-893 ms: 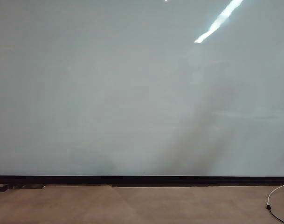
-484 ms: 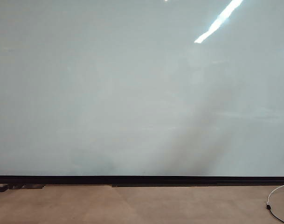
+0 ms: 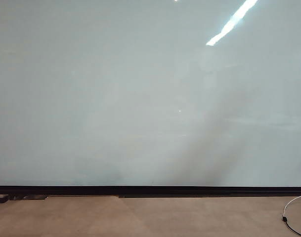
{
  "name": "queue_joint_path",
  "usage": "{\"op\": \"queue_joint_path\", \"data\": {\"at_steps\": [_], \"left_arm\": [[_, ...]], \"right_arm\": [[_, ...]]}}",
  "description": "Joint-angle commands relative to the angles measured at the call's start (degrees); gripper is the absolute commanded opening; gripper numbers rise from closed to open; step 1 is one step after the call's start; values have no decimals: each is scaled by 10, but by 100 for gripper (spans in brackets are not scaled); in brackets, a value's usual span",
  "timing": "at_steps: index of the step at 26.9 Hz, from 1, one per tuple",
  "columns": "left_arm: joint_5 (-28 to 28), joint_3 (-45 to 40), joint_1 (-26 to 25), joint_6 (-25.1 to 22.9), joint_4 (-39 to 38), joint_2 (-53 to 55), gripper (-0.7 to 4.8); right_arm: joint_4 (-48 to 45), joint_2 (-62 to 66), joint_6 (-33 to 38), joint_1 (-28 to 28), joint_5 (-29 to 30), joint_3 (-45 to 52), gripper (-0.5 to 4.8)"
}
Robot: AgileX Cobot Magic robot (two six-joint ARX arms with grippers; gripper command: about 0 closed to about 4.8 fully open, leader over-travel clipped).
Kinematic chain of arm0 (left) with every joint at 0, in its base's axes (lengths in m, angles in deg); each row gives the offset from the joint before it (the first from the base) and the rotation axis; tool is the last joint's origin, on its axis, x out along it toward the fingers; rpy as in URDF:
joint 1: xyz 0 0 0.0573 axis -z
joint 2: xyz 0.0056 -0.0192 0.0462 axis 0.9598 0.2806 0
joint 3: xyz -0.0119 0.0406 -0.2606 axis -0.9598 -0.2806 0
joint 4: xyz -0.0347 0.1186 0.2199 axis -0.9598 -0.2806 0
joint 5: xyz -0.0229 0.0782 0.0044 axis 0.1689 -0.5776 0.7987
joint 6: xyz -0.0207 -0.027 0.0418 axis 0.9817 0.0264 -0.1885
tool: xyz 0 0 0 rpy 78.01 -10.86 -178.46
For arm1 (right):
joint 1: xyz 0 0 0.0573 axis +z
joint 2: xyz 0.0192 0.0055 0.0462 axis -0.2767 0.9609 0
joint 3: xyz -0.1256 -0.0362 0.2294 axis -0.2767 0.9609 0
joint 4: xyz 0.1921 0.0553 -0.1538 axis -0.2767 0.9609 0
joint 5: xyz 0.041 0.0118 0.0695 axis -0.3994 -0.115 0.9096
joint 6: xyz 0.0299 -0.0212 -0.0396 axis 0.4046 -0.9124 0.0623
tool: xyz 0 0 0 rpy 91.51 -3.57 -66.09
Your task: Pick up the pen on the shelf to the right of the whiteboard and draw a straight line.
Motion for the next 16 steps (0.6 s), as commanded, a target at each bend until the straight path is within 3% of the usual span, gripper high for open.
{"op": "queue_joint_path", "data": {"at_steps": [1, 10, 16], "left_arm": [[-2, 2, 0, -2, 10, 0, -5], [-3, 2, 0, -2, 39, 0, -5], [-52, 2, 0, -2, 52, 0, -5]], "right_arm": [[-19, 0, 42, 0, 4, -2, 8], [-28, 0, 90, 0, 6, -2, 8], [-34, 0, 87, 0, 9, -2, 9]]}}
